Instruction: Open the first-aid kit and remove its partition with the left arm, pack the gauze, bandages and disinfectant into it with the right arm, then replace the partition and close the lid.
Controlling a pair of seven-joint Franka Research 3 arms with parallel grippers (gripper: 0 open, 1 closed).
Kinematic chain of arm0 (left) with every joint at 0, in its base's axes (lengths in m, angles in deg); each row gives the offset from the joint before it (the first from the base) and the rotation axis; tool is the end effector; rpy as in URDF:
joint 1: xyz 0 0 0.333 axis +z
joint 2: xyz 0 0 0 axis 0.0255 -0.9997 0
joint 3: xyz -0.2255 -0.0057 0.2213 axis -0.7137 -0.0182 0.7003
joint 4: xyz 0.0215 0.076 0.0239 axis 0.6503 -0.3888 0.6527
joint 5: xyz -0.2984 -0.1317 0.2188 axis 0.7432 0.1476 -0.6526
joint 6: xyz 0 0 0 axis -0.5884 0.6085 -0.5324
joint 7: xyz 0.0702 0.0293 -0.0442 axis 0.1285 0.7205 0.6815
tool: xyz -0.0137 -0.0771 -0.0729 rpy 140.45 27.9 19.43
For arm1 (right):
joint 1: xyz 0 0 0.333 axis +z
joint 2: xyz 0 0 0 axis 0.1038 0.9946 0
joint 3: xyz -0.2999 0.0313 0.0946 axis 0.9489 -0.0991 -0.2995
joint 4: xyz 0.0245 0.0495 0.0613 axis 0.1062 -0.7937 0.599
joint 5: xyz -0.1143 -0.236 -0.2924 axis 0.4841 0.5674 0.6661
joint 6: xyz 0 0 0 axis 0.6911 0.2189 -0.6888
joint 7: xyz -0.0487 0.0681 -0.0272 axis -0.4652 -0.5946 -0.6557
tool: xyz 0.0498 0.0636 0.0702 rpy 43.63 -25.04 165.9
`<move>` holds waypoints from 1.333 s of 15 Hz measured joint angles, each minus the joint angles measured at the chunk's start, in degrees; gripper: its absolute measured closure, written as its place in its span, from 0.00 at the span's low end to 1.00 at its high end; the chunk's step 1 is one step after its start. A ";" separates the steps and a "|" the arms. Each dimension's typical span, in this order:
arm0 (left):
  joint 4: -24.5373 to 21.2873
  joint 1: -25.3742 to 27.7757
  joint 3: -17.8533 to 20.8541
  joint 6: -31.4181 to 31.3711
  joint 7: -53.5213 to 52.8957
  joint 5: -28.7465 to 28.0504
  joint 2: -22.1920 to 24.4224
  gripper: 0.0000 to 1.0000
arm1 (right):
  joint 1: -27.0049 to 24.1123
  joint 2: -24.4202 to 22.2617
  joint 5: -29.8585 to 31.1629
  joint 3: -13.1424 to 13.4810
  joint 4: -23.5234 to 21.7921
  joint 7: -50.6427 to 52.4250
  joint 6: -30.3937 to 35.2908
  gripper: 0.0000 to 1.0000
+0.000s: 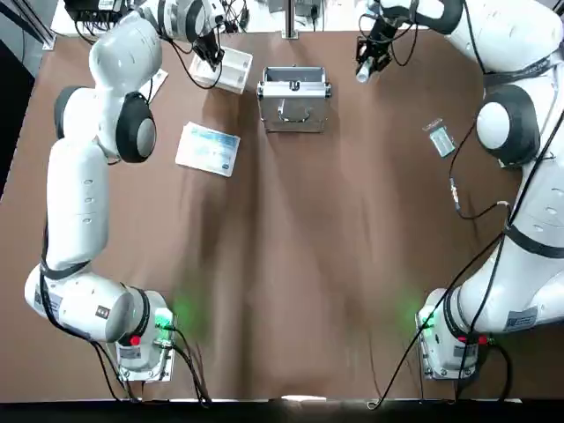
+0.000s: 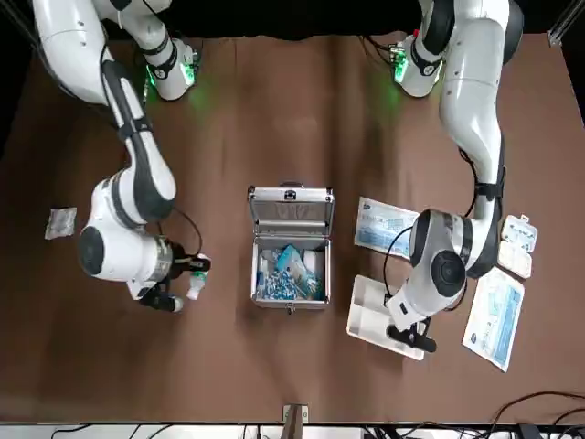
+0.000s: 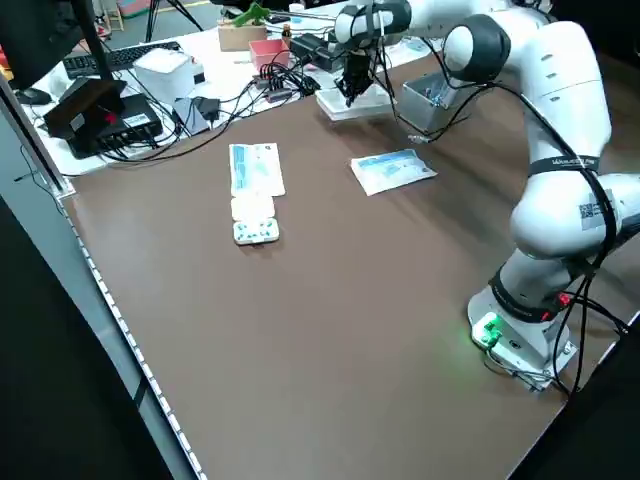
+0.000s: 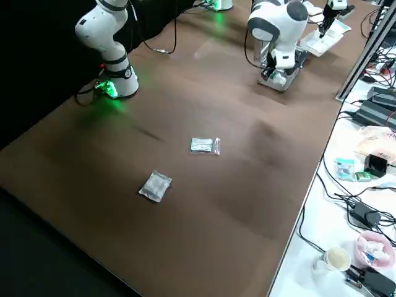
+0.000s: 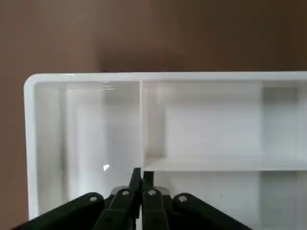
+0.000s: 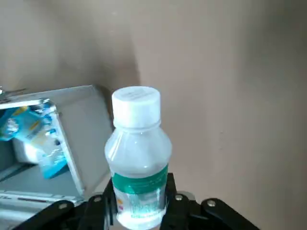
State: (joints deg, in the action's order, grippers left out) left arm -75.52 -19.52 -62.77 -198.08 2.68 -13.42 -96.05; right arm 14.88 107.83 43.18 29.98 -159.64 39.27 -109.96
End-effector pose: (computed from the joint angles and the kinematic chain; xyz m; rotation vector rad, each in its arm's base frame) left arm 0.7409 -0.2095 0.2638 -3.0945 0.4413 -0.1203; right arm 0.6768 0.2153 0.3390 -2.8183 0.2264 0.2587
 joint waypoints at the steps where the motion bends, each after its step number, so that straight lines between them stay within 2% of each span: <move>1: 0.00 0.13 0.01 -0.45 0.34 0.00 -0.47 0.96 | 0.90 0.00 -0.35 -0.01 0.30 -0.68 -0.27 0.59; 4: -0.01 0.86 0.03 -2.56 4.45 0.00 -1.51 0.96 | 3.12 0.04 -2.98 0.01 0.57 -1.34 -6.07 0.59; 7: -0.24 1.02 -0.06 -4.71 8.94 0.00 -2.83 0.96 | 7.00 1.62 -3.54 0.00 0.57 -4.30 -16.70 0.59; 11: -0.31 1.00 -0.10 -6.01 9.95 0.00 -3.80 0.95 | 9.97 4.00 -3.57 0.01 0.59 -6.10 -21.33 0.59; 14: -0.41 1.00 -0.10 -6.62 9.96 0.00 -3.97 0.94 | 11.78 4.91 -3.63 0.01 0.60 -7.21 -22.12 0.59; 15: -0.43 1.00 -0.11 -6.72 9.96 0.00 -4.00 0.90 | 12.17 5.11 -3.64 0.01 0.60 -7.44 -22.12 0.59; 20: 0.13 1.21 -0.03 -7.80 9.88 -0.01 -3.49 0.47 | 14.69 6.39 -3.99 -0.01 0.60 -7.85 -22.01 0.59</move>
State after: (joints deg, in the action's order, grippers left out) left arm -75.38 -18.31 -62.80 -205.88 12.56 -13.43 -99.54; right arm 29.57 114.22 39.19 29.97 -159.04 31.42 -131.97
